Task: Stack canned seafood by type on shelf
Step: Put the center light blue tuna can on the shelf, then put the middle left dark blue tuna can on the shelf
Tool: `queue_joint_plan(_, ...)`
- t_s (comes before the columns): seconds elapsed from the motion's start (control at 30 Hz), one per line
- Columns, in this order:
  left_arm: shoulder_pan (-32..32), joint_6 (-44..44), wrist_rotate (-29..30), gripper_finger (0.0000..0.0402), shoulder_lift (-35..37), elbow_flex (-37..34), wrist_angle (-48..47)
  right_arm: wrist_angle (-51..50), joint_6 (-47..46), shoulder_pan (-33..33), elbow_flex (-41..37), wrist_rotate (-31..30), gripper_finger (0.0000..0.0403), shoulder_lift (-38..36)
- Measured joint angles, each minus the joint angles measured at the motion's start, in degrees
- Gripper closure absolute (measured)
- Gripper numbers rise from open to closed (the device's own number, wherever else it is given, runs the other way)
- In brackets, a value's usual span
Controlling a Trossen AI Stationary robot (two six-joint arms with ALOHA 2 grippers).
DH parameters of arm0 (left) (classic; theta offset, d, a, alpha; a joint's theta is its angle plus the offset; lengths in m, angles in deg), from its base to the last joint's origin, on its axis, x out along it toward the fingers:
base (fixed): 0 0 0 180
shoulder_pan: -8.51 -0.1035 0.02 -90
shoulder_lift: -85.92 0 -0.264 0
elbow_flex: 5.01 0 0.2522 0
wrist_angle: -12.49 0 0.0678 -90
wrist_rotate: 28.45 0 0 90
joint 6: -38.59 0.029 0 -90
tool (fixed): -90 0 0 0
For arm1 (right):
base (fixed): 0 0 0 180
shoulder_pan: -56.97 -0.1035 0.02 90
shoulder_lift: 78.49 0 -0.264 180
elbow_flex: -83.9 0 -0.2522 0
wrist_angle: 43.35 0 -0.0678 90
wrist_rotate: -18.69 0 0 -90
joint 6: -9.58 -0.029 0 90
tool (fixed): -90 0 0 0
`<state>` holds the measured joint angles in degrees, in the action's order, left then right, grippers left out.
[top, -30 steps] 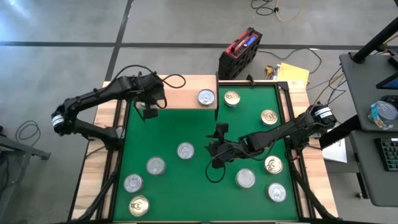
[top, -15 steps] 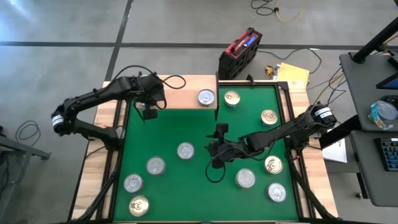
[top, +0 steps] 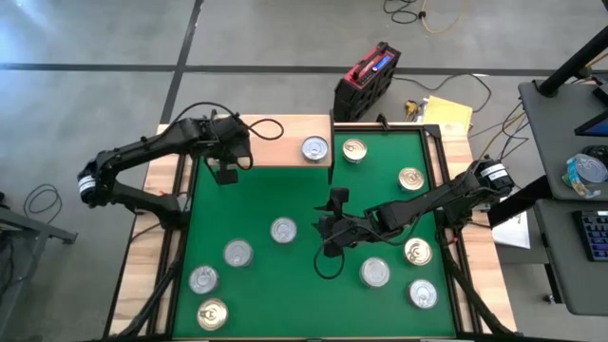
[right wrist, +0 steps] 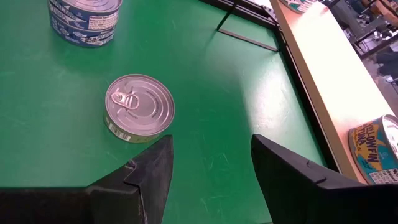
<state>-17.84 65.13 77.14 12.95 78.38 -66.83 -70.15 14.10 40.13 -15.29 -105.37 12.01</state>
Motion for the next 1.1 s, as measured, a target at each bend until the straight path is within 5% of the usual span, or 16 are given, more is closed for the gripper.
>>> queue_joint_plan(0.67, 3.08, -0.88, 4.49, 0.0402, 2.06, 0.00, -0.27, 0.02, 0.02, 0.00, 0.00, 0.00, 0.0197, 0.00)
queue_joint_plan(1.1, 11.27, -14.05, 2.89, 0.0401, 7.10, 0.00, -3.88, -0.04, -0.05, 0.00, 0.00, 0.00, 0.0197, 0.00)
